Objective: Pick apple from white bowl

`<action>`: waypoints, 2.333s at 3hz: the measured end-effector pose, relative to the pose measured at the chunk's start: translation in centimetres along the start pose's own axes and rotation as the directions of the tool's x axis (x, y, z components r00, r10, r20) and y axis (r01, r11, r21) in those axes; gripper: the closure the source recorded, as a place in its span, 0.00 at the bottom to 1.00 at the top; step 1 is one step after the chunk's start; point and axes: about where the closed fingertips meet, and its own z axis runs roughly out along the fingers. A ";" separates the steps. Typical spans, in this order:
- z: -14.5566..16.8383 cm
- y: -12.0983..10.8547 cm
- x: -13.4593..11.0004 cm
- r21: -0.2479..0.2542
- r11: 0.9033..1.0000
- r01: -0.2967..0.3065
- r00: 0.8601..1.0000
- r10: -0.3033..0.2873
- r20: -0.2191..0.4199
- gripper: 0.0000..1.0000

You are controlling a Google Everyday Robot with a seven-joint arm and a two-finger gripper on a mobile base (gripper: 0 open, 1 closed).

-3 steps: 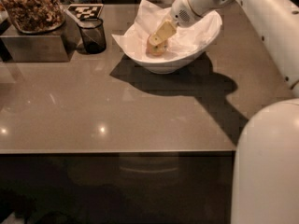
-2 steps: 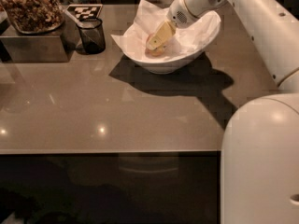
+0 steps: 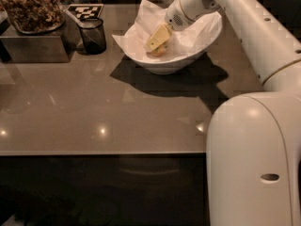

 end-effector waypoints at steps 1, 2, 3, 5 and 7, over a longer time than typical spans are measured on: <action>1.5 0.5 -0.3 -0.037 0.999 -0.020 0.999 0.021 0.027 0.27; 2.5 1.0 -0.1 -0.065 0.997 -0.040 0.999 0.042 0.032 0.25; 3.3 1.6 0.6 -0.091 0.994 -0.063 0.998 0.065 0.016 0.23; 3.4 1.8 1.2 -0.105 0.992 -0.072 0.997 0.072 -0.006 0.38; 4.0 1.9 1.7 -0.110 0.992 -0.054 0.999 0.053 -0.010 0.85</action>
Offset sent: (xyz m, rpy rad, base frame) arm -0.0019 0.0239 -0.0215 0.0871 0.0800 0.0205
